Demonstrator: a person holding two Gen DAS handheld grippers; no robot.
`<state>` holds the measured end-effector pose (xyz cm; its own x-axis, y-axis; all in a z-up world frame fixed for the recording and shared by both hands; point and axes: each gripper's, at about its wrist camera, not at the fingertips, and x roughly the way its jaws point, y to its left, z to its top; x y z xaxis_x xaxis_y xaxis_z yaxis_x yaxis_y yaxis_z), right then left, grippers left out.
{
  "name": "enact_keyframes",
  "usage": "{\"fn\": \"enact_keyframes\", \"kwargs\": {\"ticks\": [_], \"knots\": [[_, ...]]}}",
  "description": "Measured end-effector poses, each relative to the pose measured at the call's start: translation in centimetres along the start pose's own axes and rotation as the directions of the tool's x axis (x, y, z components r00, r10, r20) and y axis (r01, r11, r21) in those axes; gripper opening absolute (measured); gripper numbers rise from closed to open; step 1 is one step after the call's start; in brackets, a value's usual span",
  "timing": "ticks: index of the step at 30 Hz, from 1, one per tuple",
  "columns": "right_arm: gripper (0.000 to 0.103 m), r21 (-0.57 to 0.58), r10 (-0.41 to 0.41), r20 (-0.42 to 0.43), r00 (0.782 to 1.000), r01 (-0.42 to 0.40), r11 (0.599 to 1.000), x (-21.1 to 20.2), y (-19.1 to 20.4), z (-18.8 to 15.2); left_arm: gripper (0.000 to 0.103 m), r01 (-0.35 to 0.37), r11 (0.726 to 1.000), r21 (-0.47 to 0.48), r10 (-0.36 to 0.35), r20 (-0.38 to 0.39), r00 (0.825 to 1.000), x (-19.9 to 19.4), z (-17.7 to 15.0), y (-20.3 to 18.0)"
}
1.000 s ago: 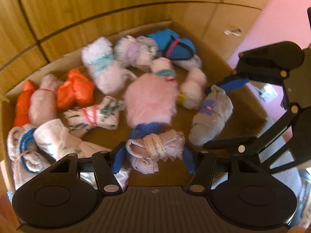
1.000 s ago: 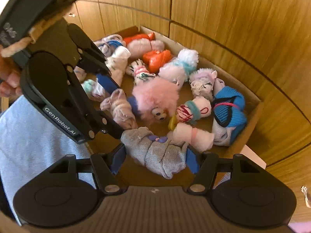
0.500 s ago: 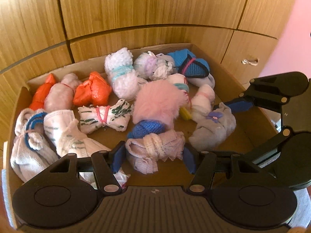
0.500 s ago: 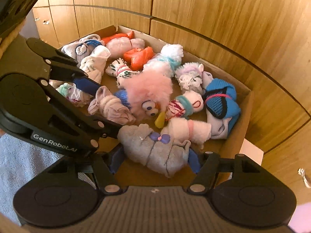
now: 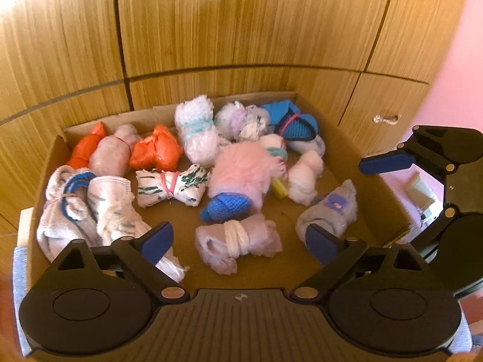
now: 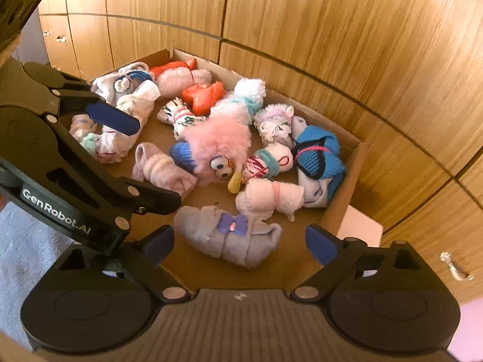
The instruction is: Organize objects
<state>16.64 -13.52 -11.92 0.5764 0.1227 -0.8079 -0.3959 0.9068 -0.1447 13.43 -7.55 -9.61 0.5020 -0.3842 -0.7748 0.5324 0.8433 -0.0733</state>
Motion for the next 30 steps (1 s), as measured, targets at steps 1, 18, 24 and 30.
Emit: {"fn": "enact_keyframes", "kwargs": {"ticks": [1,18,24,30], "knots": [[0.097,0.001,-0.003,0.009,1.0,0.003,1.0,-0.4,0.2,0.1,0.099,-0.002,1.0,-0.003,0.002,0.01,1.0,-0.6,-0.1,0.0],[0.1,0.087,0.008,0.204,0.979,-0.026,0.996,-6.3,4.8,-2.0,0.103,-0.157,0.985,-0.072,0.17,0.231,0.958,-10.0,-2.3,-1.4],[0.102,0.089,0.01,0.247,0.969,-0.033,0.995,-7.9,6.2,-1.8,0.103,-0.2,0.979,-0.047,0.205,0.28,0.938,-12.3,-3.1,-1.8],[0.102,0.097,0.008,0.262,0.965,-0.035,0.995,-8.1,7.2,-1.7,0.103,-0.208,0.977,-0.042,0.21,0.306,0.929,-13.8,-3.5,-2.1]]}}
